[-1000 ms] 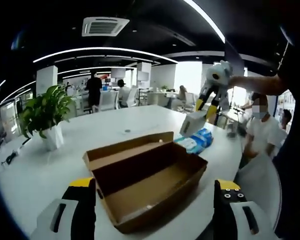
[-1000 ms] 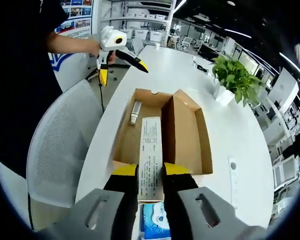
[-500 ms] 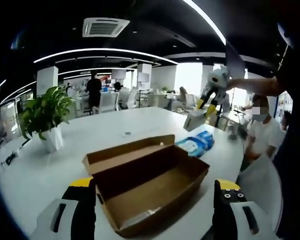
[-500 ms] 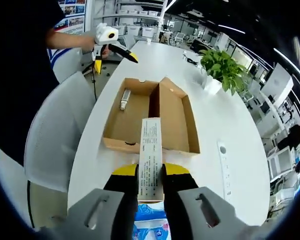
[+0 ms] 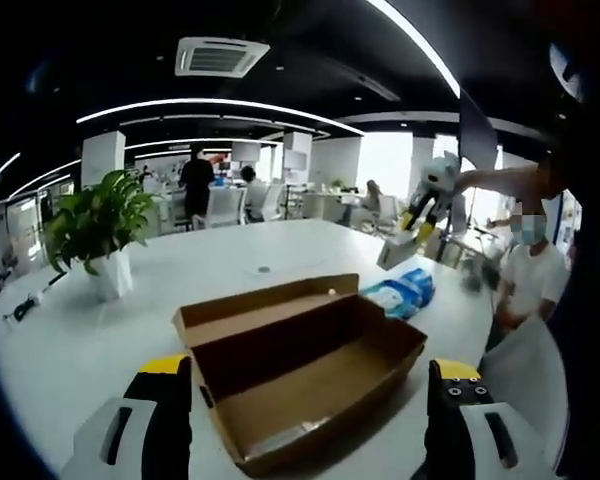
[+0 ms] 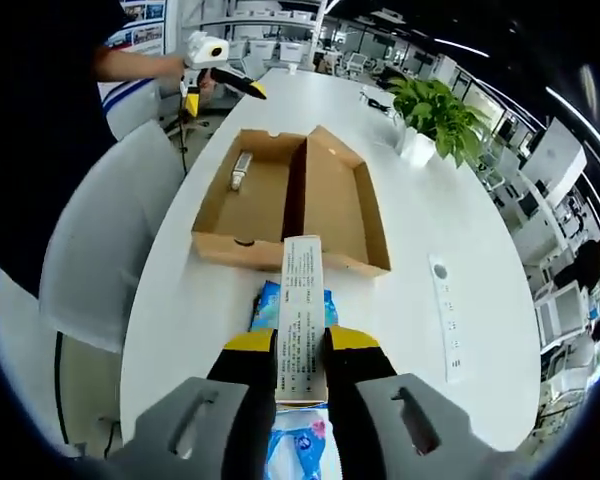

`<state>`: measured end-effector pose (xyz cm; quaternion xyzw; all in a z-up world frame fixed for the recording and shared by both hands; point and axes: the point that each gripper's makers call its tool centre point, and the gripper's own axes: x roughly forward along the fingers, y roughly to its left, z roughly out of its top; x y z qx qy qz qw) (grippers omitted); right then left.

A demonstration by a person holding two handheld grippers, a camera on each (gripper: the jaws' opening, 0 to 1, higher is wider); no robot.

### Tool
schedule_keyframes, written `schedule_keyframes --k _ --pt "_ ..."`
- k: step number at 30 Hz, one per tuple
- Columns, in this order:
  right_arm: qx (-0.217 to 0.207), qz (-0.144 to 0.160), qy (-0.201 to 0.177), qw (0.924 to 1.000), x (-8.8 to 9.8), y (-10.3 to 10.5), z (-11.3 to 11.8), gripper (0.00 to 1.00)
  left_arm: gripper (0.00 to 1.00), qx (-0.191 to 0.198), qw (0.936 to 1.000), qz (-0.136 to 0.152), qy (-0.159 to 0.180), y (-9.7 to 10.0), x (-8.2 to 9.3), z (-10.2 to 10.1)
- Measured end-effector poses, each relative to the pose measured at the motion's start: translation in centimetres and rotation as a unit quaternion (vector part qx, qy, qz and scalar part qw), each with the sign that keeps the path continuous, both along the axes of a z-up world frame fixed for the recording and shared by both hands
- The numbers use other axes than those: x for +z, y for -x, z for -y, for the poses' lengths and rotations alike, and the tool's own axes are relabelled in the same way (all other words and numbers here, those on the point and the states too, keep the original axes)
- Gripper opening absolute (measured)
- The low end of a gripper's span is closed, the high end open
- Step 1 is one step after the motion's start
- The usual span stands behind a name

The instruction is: Operate the shoe box by opening the lid, removing the specified soft item, and placing it in the target area until the item is outside and the box remains undamaged.

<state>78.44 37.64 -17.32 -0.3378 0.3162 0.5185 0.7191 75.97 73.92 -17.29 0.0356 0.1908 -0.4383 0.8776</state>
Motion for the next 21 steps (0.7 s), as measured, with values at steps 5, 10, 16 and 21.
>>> schedule_keyframes --k 5,10,16,21 --pt "-0.003 -0.003 0.009 0.9999 -1.1 -0.6 1.9 0.16 1.00 0.006 1.0000 0.000 0.000 -0.1 0.0 0.0" --pt "-0.008 -0.006 0.016 0.9998 -2.3 -1.3 3.5 0.16 1.00 0.010 1.0000 0.002 0.002 -0.2 0.1 0.1" --pt "-0.016 -0.012 0.025 0.9995 -3.6 -1.9 5.2 0.16 1.00 0.023 0.9997 0.008 0.010 -1.1 0.0 -0.3" --pt "-0.024 -0.021 0.036 0.9988 -5.3 -2.3 6.9 0.16 1.00 0.029 0.9995 0.011 0.007 -1.6 -0.6 -1.0"
